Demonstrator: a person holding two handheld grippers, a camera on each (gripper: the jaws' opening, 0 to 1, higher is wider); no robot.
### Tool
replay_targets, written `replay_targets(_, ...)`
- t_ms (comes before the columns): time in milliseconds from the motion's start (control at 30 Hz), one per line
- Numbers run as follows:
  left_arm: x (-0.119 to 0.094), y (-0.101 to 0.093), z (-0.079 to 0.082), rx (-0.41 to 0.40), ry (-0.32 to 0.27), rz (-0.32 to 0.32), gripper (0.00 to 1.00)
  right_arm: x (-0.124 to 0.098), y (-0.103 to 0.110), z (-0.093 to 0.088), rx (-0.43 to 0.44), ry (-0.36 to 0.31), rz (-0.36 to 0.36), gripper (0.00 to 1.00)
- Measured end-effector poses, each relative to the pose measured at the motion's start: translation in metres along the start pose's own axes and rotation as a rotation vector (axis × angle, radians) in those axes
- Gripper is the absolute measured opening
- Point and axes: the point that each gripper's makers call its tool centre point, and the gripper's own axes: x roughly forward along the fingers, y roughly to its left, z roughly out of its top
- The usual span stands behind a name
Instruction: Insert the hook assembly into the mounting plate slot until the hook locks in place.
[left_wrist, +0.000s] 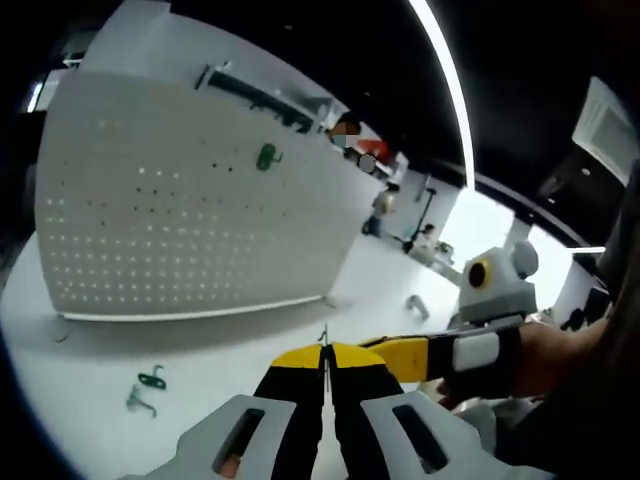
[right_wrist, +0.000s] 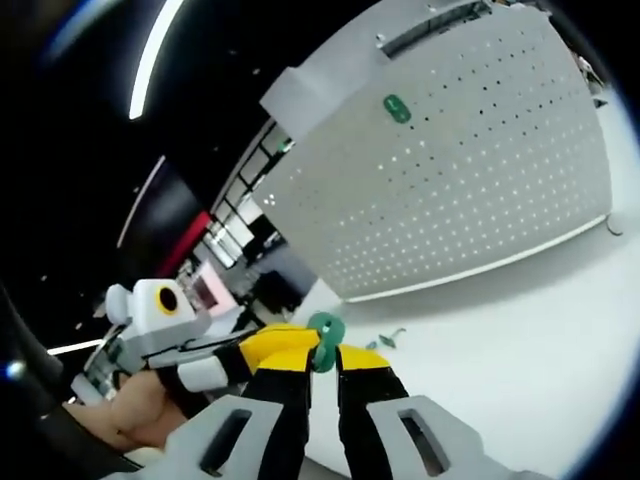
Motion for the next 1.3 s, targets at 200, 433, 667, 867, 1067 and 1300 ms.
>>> replay_targets(200,0.000,-0.003,0.004,-0.013,-0.024,-0.009,0.01,-0.002,0.004,0.006,0.041,-0.034,0.022,0.03)
replay_targets(433,-0.003,-0.005,0.010,0.005,-0.055,-0.017,0.01,-0.003,0.007,0.011,0.094,-0.059,0.045,0.02)
replay_targets(667,-0.005,-0.007,0.014,0.066,-0.061,-0.013,0.01,-0.002,0.010,0.012,0.085,-0.064,0.050,0.01)
replay_targets(867,-0.006,-0.009,0.016,0.123,-0.060,-0.013,0.02,-0.003,0.013,0.013,-0.001,-0.055,0.044,0.00)
replay_targets(1067,-0.007,-0.010,0.017,0.194,-0.040,-0.011,0.03,-0.002,0.013,0.019,-0.159,-0.047,0.015,0.00)
replay_targets(1300,-0.011,-0.004,0.022,0.150,-0.044,0.001,0.22,-0.003,0.015,0.024,-0.336,-0.033,-0.014,0.00)
